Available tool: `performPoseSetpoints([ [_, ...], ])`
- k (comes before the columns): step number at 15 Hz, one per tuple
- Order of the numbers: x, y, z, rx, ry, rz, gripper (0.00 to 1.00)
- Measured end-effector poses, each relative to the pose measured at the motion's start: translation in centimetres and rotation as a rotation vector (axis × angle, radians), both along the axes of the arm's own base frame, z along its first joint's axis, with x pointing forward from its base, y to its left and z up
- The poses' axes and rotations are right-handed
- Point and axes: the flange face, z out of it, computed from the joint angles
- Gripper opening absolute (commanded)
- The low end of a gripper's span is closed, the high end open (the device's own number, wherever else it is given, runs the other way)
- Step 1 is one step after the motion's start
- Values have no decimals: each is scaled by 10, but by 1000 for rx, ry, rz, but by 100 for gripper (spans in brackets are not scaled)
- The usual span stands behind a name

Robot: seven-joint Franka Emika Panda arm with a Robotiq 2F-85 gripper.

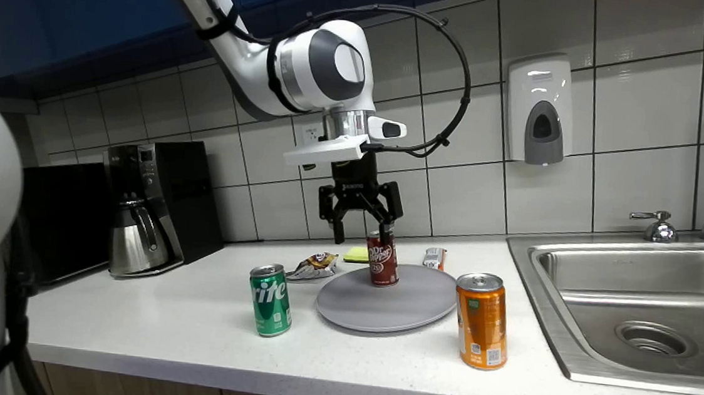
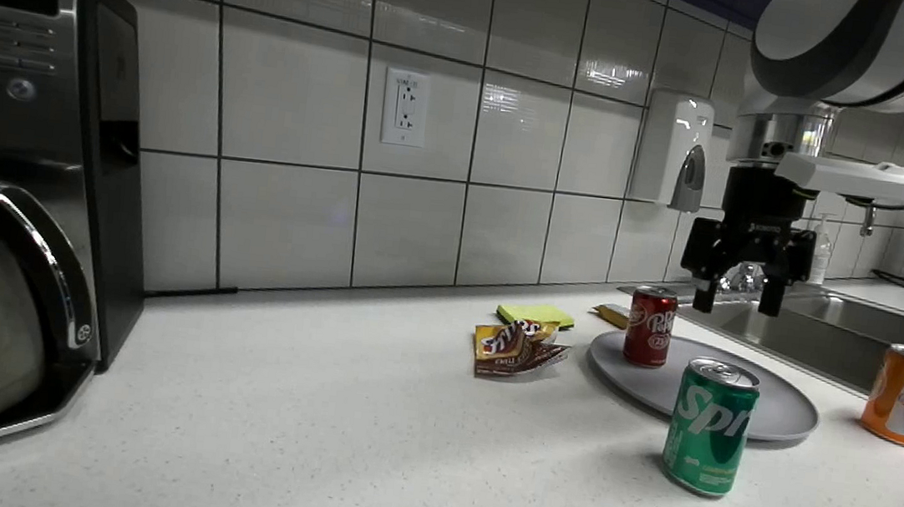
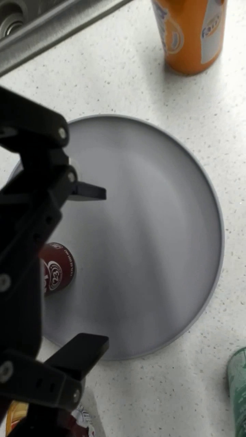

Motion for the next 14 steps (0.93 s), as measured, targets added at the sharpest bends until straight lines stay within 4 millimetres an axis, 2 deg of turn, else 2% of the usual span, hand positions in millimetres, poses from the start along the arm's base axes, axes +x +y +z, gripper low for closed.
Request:
performPoseSetpoints([
  [10,-45,-17,12,14,-17,-130,100],
  [14,-62,-22,11,20,-12,-187,100],
])
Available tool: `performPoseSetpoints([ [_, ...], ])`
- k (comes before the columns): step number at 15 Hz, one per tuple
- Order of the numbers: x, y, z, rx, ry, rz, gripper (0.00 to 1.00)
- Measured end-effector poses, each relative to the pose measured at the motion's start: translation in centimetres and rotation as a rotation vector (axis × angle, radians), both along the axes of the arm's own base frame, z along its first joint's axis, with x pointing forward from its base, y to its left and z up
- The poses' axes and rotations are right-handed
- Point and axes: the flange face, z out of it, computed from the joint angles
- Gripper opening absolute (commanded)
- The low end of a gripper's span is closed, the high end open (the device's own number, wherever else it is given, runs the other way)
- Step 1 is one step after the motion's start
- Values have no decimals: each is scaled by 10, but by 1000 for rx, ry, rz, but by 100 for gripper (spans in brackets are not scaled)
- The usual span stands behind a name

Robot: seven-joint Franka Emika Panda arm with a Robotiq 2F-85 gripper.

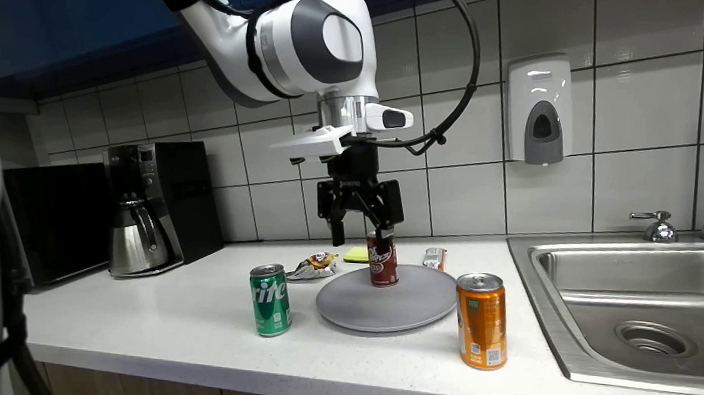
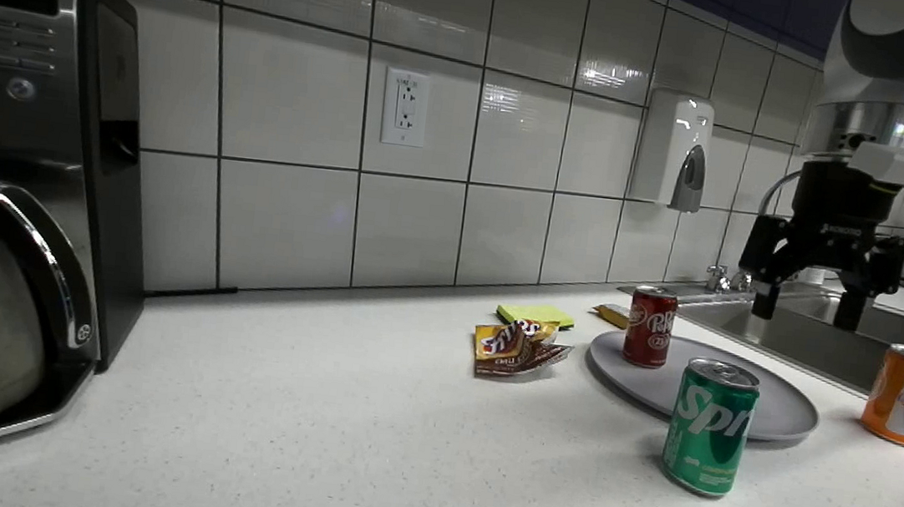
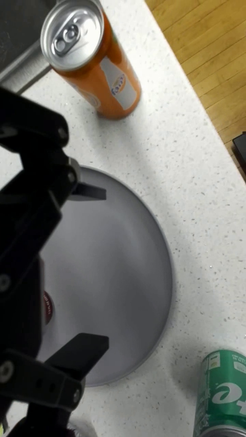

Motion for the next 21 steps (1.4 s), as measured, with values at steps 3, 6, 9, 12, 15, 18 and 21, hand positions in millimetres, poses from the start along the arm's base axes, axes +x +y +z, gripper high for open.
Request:
performPoseSetpoints([
  [3,-12,-8,-3,5,8,-55,100],
  [6,-21,-17,-6,9,15,-112,100],
  [9,-29,-24,-10,13,24,-163,100],
  [12,-35,-29,-14,15,34,-211,100],
  [15,-37,-33,-15,16,38,-259,100],
  [18,-40,-39,-15,14,39,-316,100],
  [21,-45,-50,-16,15,42,-379,100],
])
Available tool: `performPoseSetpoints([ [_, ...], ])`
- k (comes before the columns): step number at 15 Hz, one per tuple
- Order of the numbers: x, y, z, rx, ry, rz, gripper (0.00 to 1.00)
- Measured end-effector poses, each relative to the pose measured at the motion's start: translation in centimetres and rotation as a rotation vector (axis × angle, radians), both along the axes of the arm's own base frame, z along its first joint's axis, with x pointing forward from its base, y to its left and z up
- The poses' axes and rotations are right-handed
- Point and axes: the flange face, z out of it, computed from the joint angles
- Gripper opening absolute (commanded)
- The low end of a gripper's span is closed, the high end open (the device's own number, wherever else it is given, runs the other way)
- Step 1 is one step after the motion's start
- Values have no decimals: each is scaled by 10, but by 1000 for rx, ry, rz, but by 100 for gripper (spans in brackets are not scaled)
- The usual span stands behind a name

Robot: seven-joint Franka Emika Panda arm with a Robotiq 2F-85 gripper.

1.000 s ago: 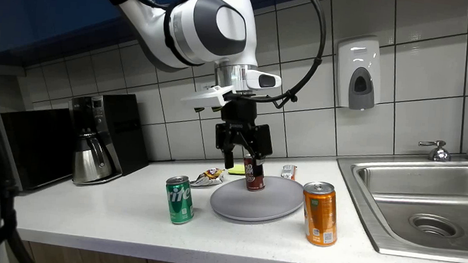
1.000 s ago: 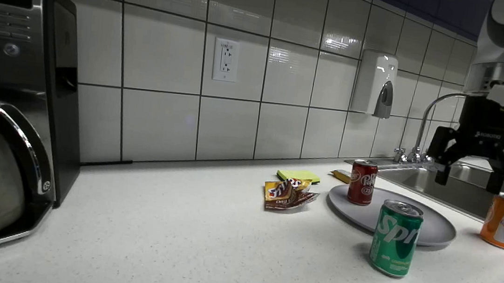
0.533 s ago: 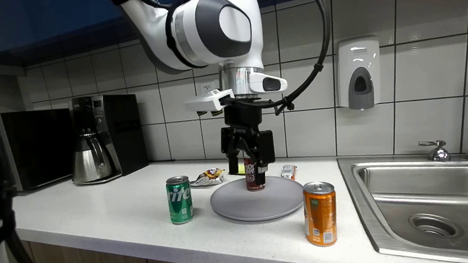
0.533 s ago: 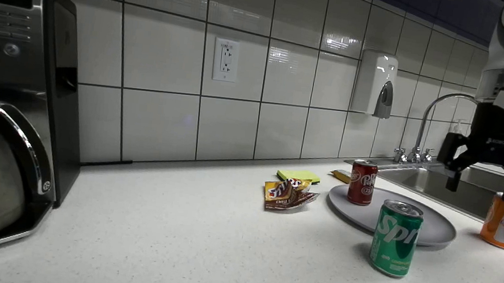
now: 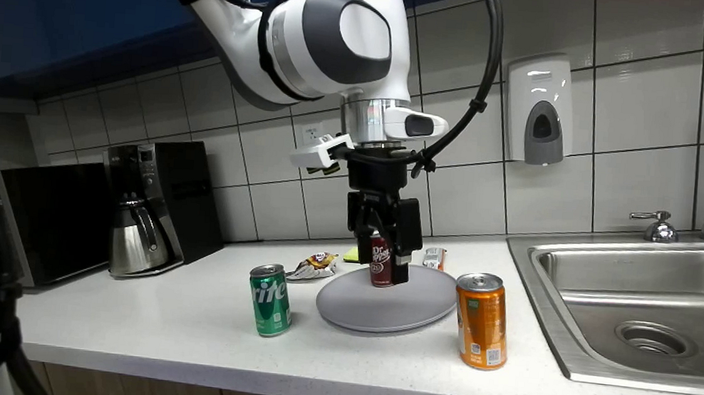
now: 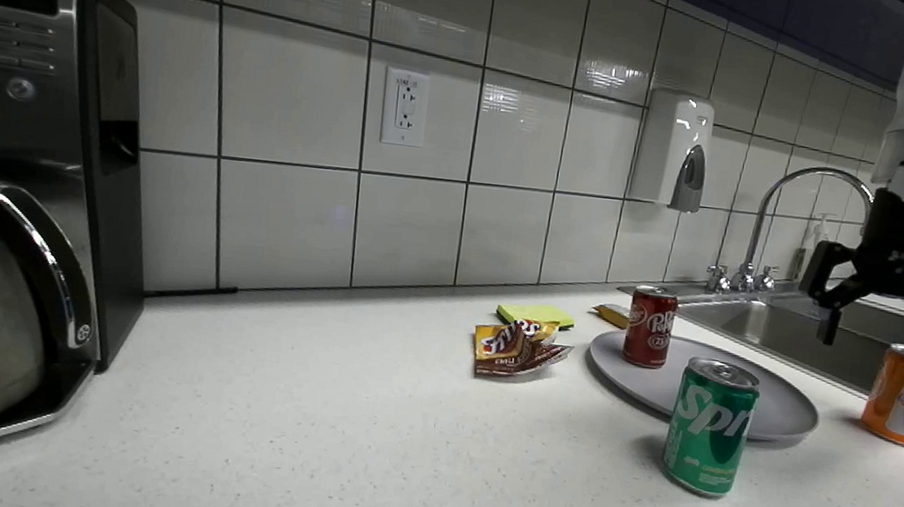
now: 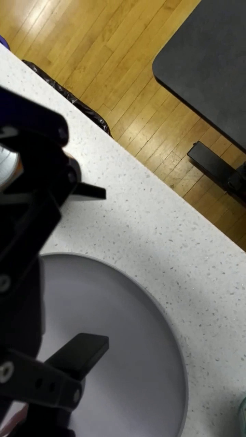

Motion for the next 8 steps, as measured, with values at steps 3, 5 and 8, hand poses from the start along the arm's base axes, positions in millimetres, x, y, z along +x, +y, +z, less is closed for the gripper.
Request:
performPoseSetpoints([
  [3,-6,-11,-3,4,6,-54,100],
  [5,-10,-19,-5,6,12,-83,100],
  [8,-17,-32,-9,9,21,-120,100],
])
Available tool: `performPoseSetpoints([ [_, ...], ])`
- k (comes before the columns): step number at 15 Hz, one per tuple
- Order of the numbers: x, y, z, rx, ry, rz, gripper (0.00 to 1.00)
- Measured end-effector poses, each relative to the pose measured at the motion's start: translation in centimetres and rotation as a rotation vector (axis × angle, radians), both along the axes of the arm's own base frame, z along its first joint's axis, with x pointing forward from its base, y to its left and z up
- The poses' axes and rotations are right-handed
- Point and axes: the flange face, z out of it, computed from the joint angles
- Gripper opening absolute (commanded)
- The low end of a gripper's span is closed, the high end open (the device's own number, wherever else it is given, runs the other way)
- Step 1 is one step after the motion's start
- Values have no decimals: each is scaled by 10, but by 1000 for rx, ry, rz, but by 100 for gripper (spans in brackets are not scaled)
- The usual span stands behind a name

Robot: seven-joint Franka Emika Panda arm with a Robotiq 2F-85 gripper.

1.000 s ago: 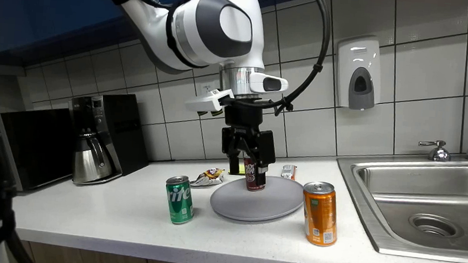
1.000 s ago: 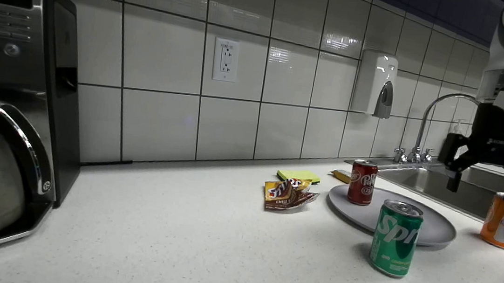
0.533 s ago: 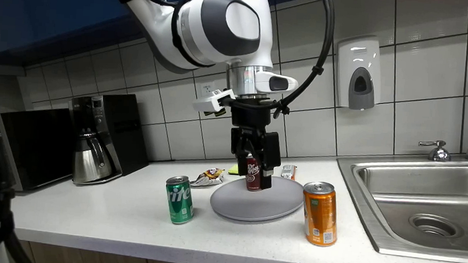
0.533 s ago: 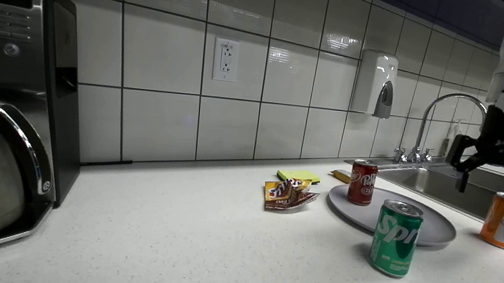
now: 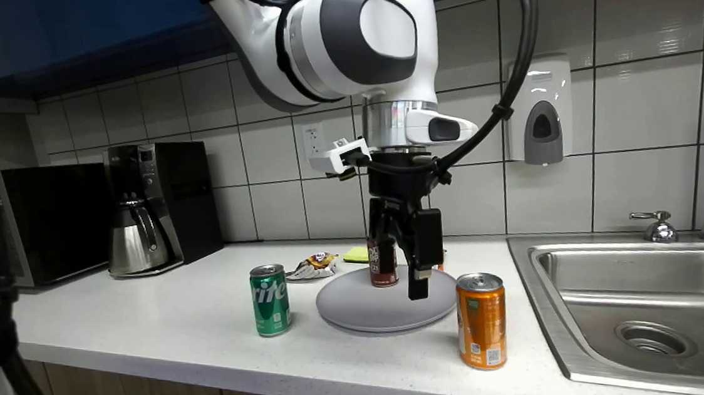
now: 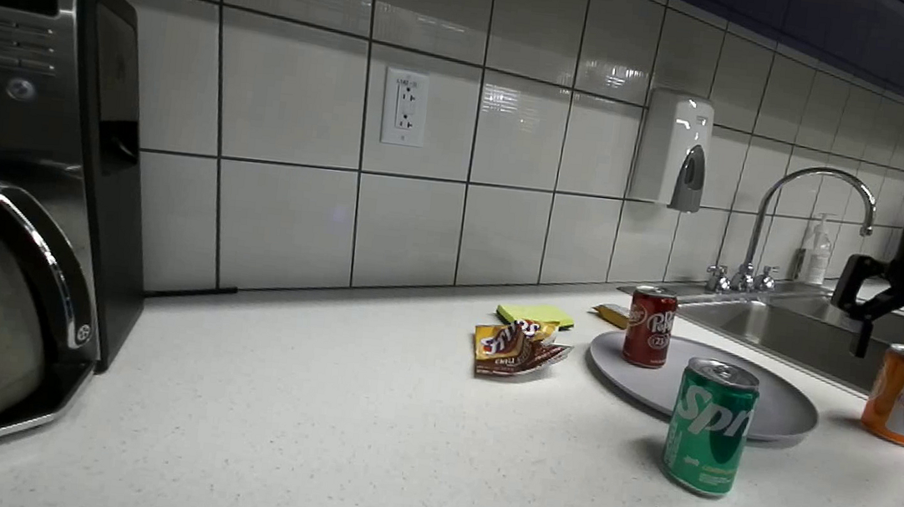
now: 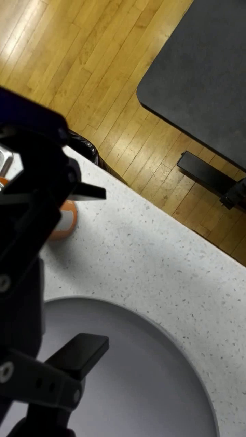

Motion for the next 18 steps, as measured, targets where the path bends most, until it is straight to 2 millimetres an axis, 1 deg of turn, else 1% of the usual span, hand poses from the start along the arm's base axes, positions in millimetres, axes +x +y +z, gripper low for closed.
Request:
performPoseSetpoints([
  [4,-8,-16,-8,-2,20,-33,100],
  [7,-8,-27,-14,-12,36,-48,100],
  [15,16,-52,-21,-41,53,-60,100],
  [18,22,-60,-25,-46,62,-66,100],
])
